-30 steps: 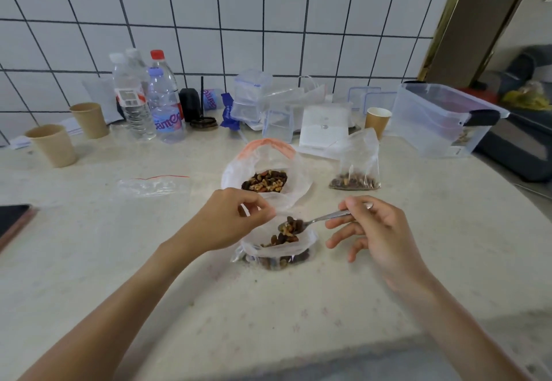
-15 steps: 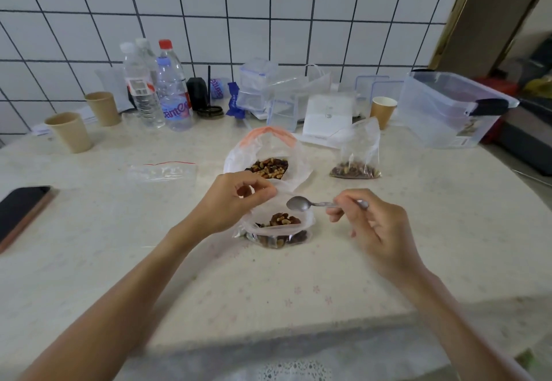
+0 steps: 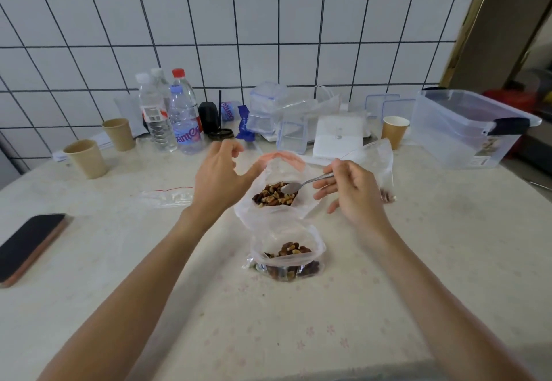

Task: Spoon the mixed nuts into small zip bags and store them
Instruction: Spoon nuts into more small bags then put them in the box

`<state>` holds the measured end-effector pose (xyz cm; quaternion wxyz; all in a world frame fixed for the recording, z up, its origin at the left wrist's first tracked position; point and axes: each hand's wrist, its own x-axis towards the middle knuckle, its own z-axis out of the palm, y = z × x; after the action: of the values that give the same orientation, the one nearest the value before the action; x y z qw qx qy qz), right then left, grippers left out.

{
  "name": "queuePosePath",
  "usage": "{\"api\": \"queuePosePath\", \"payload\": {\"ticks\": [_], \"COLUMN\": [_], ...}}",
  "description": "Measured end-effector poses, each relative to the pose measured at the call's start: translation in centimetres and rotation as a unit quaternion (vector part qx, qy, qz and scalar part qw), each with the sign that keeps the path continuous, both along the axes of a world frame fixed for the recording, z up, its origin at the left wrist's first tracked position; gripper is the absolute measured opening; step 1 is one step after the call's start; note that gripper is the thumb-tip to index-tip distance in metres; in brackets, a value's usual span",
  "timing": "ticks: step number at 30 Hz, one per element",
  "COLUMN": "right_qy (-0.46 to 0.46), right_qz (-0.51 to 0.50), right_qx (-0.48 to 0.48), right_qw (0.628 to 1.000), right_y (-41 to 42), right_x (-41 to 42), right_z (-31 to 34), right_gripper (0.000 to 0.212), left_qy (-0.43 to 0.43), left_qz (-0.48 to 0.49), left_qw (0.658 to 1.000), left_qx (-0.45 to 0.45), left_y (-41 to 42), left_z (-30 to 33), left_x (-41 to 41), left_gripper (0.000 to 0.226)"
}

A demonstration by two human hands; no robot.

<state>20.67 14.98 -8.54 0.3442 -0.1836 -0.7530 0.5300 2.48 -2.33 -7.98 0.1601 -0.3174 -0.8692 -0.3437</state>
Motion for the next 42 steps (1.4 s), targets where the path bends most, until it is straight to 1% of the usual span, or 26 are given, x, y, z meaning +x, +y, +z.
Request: {"api": "queuePosePath", "payload": {"ticks": [1, 2, 4, 6, 8, 11, 12, 14, 16, 19, 22, 26, 31, 35, 39, 42], "right_qy": [-0.017, -0.034, -0.066, -0.086, -0.098, -0.115, -0.118, -0.112, -0.09, -0.055, -0.062, -0.064, -0.068, -0.058, -0.045, -0.032], "right_qz": [-0.01, -0.02, -0.033, -0.043, -0.054, -0.072, -0.076, -0.068, -0.057, -0.054, -0.051, -0.026, 0.005, 0.008, 0.006, 0.007], "right_qx": [0.046, 0.089, 0.154, 0.196, 0.22, 0.249, 0.26, 0.267, 0.238, 0.099, 0.008, -0.087, -0.129, -0.192, -0.25, -0.27], "right_qw": [0.999, 0.995, 0.985, 0.976, 0.969, 0.959, 0.955, 0.955, 0.965, 0.992, 0.997, 0.994, 0.989, 0.98, 0.967, 0.962], "right_y": [0.1, 0.2, 0.3, 0.3, 0.3, 0.3, 0.4, 0.5, 0.7, 1.2, 1.7, 2.0, 1.5, 1.5, 1.4, 1.3], "right_x": [-0.9, -1.6, -2.6, -3.1, -3.6, -4.2, -4.5, -4.7, -4.9, -5.4, -5.5, -5.1, -4.9, -4.8, -4.8, -4.6], "right_z": [0.0, -0.1, -0.3, -0.5, -0.6, -0.5, -0.7, -1.5, -2.7, -4.2, -4.8, -5.0, -4.8, -4.6, -4.9, -4.9], "right_gripper": [0.032, 0.033, 0.033, 0.033, 0.035, 0.048, 0.047, 0.037, 0.031, 0.027, 0.029, 0.029, 0.026, 0.029, 0.028, 0.029], "left_qy": [-0.015, -0.029, -0.042, -0.05, -0.046, -0.048, -0.045, -0.034, -0.03, -0.019, 0.005, 0.02, 0.02, 0.016, 0.026, 0.034], "left_qz": [-0.004, -0.013, -0.032, -0.05, -0.066, -0.092, -0.1, -0.111, -0.116, -0.136, -0.165, -0.17, -0.17, -0.161, -0.142, -0.141], "left_qw": [1.0, 0.999, 0.997, 0.994, 0.993, 0.994, 0.994, 0.993, 0.993, 0.99, 0.984, 0.983, 0.982, 0.983, 0.987, 0.986], "left_qx": [-0.02, -0.035, -0.06, -0.077, -0.084, -0.039, -0.024, -0.008, 0.009, 0.045, 0.064, 0.064, 0.086, 0.083, 0.067, 0.077], "left_y": [0.6, 1.3, 2.7, 4.0, 4.9, 5.5, 5.7, 5.7, 5.8, 5.9, 6.0, 6.3, 6.2, 6.0, 5.9, 5.7], "left_z": [0.0, 0.1, 0.1, 0.1, 0.0, -0.5, -0.6, -0.8, -0.9, -0.9, -1.0, -1.2, -1.0, -0.9, -0.8, -0.7], "left_x": [-0.5, -1.0, -1.7, -2.1, -2.2, -2.2, -2.2, -2.2, -2.3, -2.7, -2.5, -2.1, -2.1, -2.1, -2.1, -1.9], "left_gripper": [0.074, 0.079, 0.079, 0.071, 0.057, 0.037, 0.034, 0.031, 0.022, 0.011, 0.011, 0.015, 0.014, 0.013, 0.018, 0.021]}}
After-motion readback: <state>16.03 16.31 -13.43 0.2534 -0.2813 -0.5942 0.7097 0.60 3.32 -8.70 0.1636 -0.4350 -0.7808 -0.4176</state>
